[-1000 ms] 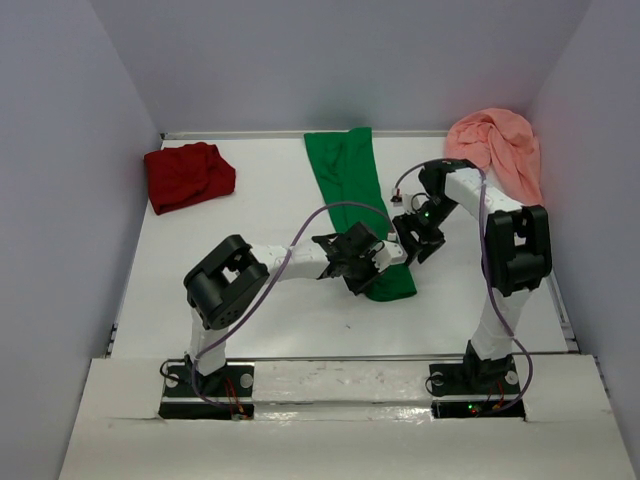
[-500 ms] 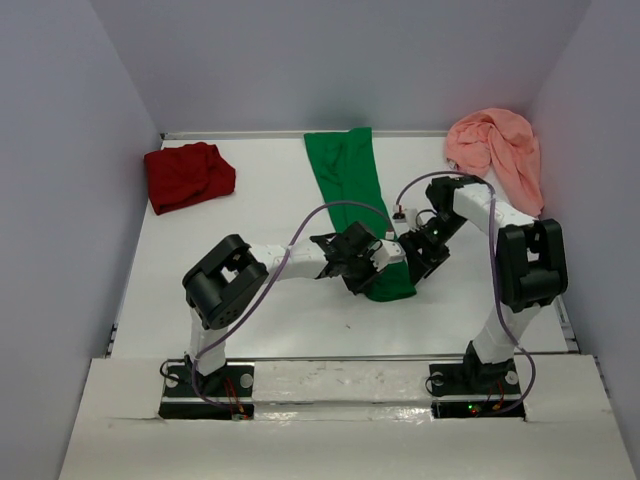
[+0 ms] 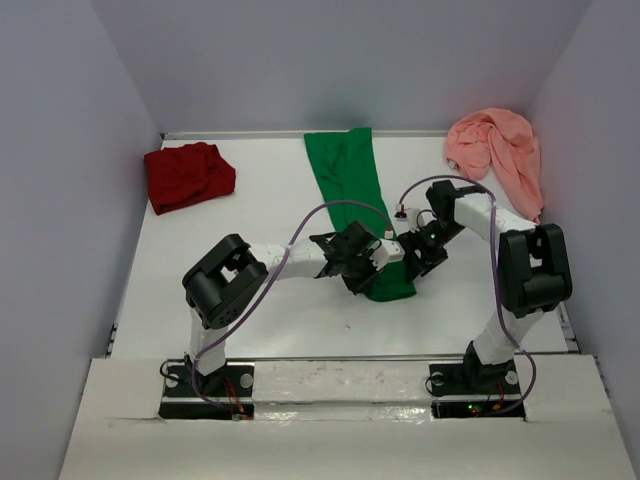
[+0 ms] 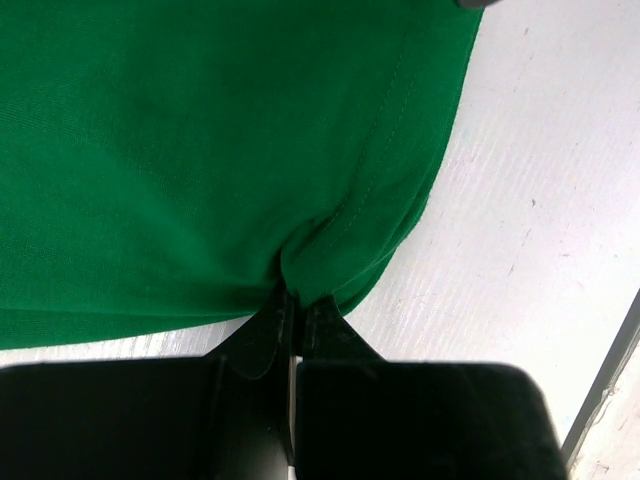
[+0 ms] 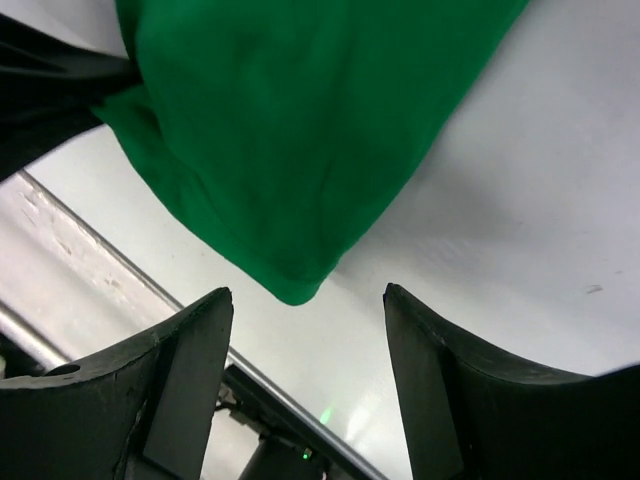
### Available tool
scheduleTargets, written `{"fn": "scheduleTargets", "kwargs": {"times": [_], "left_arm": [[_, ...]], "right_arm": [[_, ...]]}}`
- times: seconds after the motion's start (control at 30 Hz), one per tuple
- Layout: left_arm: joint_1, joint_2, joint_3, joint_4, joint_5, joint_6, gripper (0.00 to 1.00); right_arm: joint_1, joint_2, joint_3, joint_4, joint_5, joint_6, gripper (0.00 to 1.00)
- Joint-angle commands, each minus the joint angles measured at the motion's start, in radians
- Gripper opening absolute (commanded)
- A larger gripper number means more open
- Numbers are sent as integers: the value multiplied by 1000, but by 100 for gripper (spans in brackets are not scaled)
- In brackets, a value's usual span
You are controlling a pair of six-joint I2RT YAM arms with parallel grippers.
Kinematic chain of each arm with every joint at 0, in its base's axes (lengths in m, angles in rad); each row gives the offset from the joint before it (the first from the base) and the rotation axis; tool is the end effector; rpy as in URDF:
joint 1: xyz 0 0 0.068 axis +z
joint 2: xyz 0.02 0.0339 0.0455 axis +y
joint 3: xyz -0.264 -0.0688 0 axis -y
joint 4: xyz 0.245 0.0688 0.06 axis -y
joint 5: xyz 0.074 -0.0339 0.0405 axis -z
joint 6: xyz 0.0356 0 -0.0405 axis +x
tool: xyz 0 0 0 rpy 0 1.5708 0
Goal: Fold and stack the t-shirts
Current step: Grab the bottom of the folded rectangular tshirt with both arms
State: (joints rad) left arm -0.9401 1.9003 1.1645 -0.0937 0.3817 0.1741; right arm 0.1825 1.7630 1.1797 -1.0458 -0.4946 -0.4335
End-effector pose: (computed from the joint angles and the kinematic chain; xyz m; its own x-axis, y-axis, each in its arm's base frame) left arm 0.2249 -0.3305 0.1644 -0.2729 0.6463 -0.7126 0.9596 0.2357 -0.1536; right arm 0.2937 0.0714 0.1826 -0.8352 -0.5301 -0.1462 -0.5327 0.7139 0.4545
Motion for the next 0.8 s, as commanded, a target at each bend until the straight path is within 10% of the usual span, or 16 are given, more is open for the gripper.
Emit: {"fn": "scheduleTargets", "kwargs": {"times": [0.0, 0.77], "left_arm": [[3, 10, -37, -126, -10, -5, 0], [3, 0, -28, -129, -14, -4, 0]], "right_arm": [[-2, -72, -9, 133, -53, 50, 67], [55, 33, -63, 109, -19, 108, 65]]}}
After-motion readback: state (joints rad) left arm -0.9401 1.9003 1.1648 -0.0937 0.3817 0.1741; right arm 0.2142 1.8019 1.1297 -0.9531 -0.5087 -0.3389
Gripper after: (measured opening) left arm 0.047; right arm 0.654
